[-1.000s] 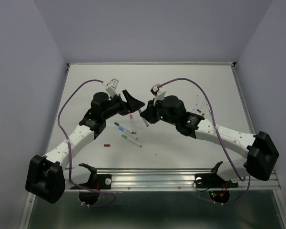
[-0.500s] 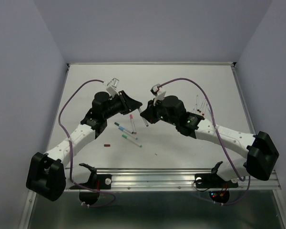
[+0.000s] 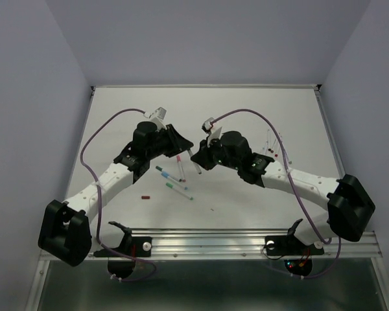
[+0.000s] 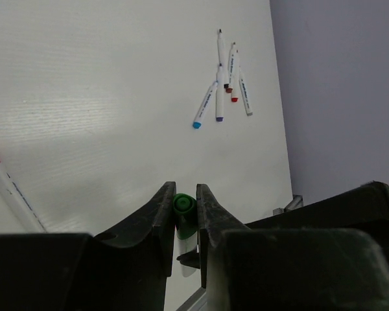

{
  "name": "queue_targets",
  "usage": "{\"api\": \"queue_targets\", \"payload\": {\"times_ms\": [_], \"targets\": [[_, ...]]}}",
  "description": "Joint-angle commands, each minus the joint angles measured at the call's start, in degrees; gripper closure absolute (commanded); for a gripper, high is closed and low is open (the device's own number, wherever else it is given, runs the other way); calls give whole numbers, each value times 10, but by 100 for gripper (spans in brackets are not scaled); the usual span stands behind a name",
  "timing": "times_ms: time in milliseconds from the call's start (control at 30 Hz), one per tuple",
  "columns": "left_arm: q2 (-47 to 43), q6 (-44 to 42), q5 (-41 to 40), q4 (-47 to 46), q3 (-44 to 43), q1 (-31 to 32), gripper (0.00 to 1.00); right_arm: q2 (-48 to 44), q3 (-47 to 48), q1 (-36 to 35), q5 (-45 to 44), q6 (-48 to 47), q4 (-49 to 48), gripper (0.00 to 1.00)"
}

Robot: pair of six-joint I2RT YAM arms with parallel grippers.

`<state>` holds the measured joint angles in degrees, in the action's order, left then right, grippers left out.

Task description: Open the pen caps

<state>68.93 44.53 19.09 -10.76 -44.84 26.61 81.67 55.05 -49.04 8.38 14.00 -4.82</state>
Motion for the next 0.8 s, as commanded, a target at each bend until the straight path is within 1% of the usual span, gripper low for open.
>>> {"api": "queue_targets", "payload": {"times_ms": [0, 133, 267, 367, 433, 533, 567, 667, 767], "targets": [[18, -16, -122, -74, -103, -30, 100, -5, -77, -43, 131, -13, 86, 99], [45, -8, -141, -90, -132, -58, 100, -33, -121, -72, 151, 13, 73, 99], [58, 0, -154, -98, -144, -80, 100, -64, -156, -77, 166, 44, 54, 99], [67, -1, -165, -99, -148, -96, 100, -89, -164, -77, 162, 54, 41, 99], [71, -1, -151, -96, -151, -105, 100, -103, -165, -77, 142, 62, 44, 99], [74, -8, -143, -83, -150, -111, 100, -130, -166, -77, 85, 67, 46, 99], [75, -12, -143, -72, -153, -111, 100, -134, -159, -77, 57, 66, 65, 99], [76, -27, -155, -14, -146, -111, 100, -142, -148, -77, 13, 63, 83, 99], [71, -37, -166, 13, -121, -114, 100, -148, -150, -50, -11, 61, 91, 99]]}}
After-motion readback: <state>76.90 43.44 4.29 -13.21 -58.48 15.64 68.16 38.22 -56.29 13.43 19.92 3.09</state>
